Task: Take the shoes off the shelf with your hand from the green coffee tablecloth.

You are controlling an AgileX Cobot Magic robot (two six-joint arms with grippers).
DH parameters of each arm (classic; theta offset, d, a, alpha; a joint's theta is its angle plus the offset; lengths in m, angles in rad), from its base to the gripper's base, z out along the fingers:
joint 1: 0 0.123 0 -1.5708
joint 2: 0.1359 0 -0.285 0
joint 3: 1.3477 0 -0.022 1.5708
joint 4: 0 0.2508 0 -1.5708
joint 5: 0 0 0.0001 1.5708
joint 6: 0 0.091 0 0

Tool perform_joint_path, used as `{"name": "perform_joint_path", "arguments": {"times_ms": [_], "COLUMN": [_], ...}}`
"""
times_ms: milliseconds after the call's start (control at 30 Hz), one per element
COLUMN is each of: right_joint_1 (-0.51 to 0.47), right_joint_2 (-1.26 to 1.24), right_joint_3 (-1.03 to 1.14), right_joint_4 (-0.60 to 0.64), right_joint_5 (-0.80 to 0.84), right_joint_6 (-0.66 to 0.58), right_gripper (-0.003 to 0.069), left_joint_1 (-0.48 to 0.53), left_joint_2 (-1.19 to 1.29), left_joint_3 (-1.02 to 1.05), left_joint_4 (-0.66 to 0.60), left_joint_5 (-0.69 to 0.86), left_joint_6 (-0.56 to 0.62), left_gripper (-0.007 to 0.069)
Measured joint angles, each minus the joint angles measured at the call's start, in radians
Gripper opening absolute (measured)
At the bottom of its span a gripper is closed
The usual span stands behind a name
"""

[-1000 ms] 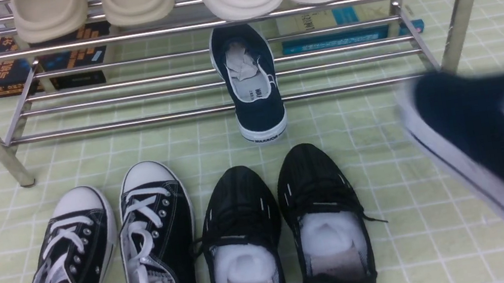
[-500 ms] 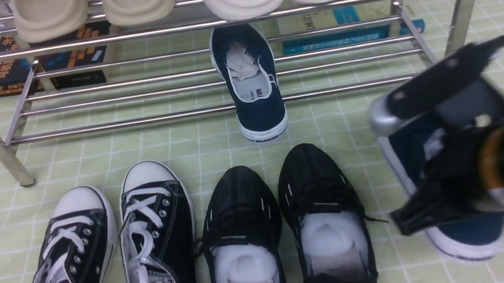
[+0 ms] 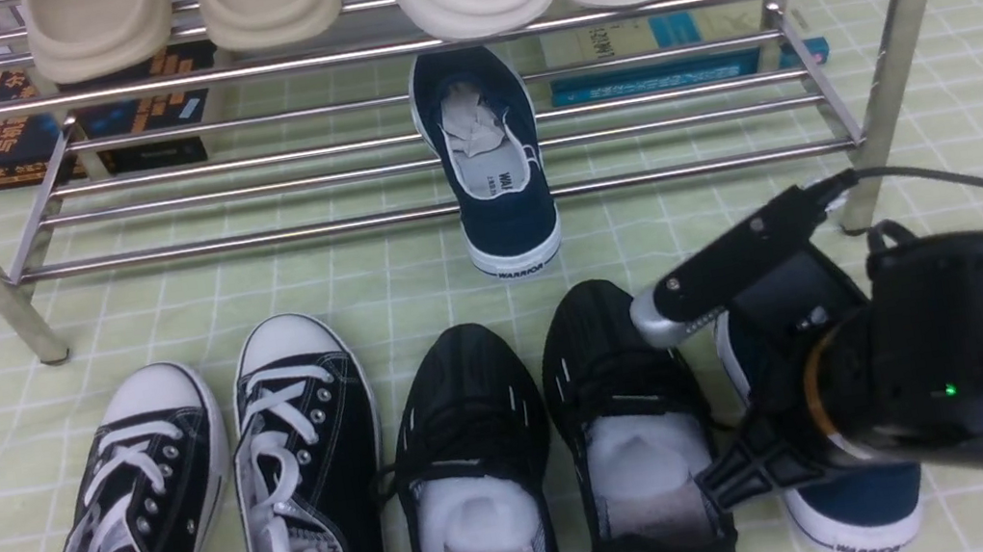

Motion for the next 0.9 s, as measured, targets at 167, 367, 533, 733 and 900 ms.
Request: {"name": "perform_joint_path", "arguments": {"times_ms": [167,367,533,733,900], "right_joint_1": [0.000,0.000,0.000,0.000,0.000], "right_joint_2": [0.000,0.000,0.000,-0.035,-0.057], "right_joint_3": [0.000,-0.001,-0.002,-0.091,-0.293], "right_joint_4": [0.030,0.071,0.165,0.258,0.285], "right_joint_5": [0.008,0.009,0.067,0.201,0.323], "right_joint_6": [0.000,0.004,-0.001,-0.134,-0.300], "right_gripper": [0.0056,0.0099,0.0267,0.0416,0.0342], "left_joint_1": [0.000,0.000,0.000,0.000,0.000], "left_joint_2": [0.000,0.000,0.000,0.000,0.000], "left_joint_3": [0.000,0.000,0.000,0.000,0.000], "left_joint_4": [0.000,0.000,0.000,0.000,0.000], "left_joint_5": [0.000,0.000,0.000,0.000,0.000], "left_joint_6": [0.000,0.000,0.000,0.000,0.000], "left_gripper": [0.0242,0.0242,0.0242,0.0242,0.0242]}}
